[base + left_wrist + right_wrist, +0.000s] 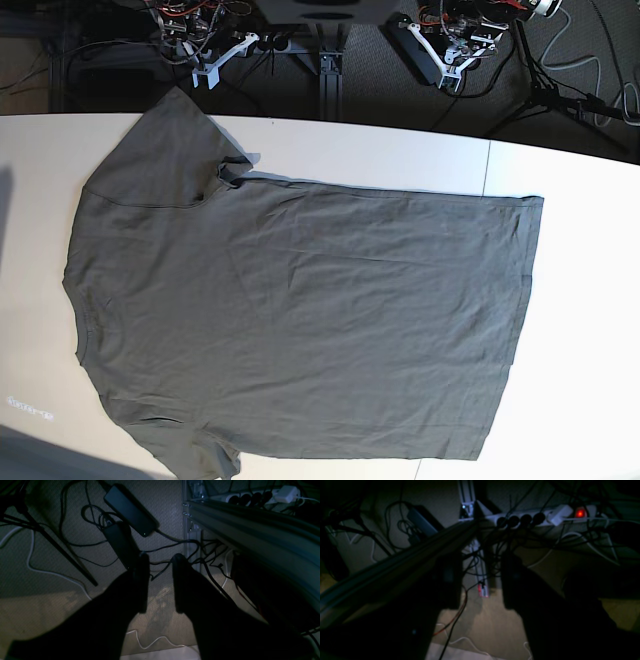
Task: Fold the T-shirt properly
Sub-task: 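Move both grippers from rest toward the grey T-shirt's shoulder corners, then grasp the T-shirt's shoulder corners with the right and left grippers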
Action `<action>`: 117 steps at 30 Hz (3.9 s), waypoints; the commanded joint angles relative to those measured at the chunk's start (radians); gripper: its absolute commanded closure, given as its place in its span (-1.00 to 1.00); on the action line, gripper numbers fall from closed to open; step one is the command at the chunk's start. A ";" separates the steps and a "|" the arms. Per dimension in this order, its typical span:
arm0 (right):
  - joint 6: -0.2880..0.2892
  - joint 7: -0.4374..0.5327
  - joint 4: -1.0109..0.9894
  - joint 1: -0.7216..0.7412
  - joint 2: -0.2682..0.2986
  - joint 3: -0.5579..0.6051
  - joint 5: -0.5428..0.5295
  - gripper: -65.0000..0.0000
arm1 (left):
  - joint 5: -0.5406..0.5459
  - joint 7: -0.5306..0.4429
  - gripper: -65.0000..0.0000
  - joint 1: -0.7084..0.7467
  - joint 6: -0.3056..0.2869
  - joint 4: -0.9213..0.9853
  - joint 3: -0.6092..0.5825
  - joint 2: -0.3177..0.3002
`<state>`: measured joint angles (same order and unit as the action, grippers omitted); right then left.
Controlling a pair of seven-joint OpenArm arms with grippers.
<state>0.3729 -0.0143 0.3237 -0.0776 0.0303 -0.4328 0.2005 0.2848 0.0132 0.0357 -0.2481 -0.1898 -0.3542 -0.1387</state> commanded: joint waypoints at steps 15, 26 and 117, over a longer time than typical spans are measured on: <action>-0.055 0.006 0.025 -0.032 0.006 -0.003 0.002 0.20 | -0.039 0.045 0.40 0.051 -0.026 -0.074 -0.003 -0.013; 0.002 -0.100 0.329 -0.325 0.094 0.075 -0.195 0.20 | 0.067 0.066 0.40 0.329 -0.355 -0.494 0.098 -0.142; 0.027 -0.491 1.209 -0.360 0.174 0.098 -0.806 1.00 | 0.506 0.422 -0.10 0.366 -0.327 -1.284 0.554 -0.457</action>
<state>0.3935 -0.4603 1.5341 -0.4316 0.1993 -0.3351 -0.6422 0.7910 0.4446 0.4053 -0.5686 -1.4620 0.1917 -0.5739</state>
